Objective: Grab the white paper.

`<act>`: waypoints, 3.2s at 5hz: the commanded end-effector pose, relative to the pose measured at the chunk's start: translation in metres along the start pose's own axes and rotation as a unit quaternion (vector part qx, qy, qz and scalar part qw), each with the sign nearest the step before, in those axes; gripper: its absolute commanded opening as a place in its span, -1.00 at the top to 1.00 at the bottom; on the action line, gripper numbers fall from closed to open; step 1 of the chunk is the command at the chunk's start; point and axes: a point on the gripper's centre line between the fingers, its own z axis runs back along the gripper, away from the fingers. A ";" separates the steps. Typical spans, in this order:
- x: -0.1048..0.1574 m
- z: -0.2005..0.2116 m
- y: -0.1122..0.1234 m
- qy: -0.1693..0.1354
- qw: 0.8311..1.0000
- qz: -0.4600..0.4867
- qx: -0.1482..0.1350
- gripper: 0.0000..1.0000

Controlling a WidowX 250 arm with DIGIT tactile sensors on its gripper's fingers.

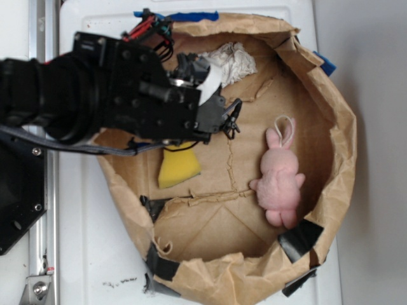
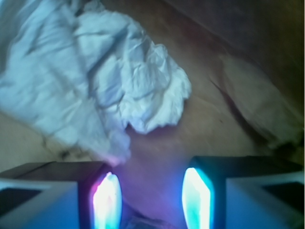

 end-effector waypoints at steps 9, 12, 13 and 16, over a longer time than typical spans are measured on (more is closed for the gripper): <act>0.103 0.032 -0.028 0.006 0.999 0.036 -0.034 -1.00; 0.104 0.032 -0.025 0.005 0.999 0.042 -0.035 -1.00; 0.104 0.030 -0.025 0.004 0.999 0.041 -0.033 -1.00; 0.073 0.021 -0.018 0.001 1.000 0.011 -0.018 -1.00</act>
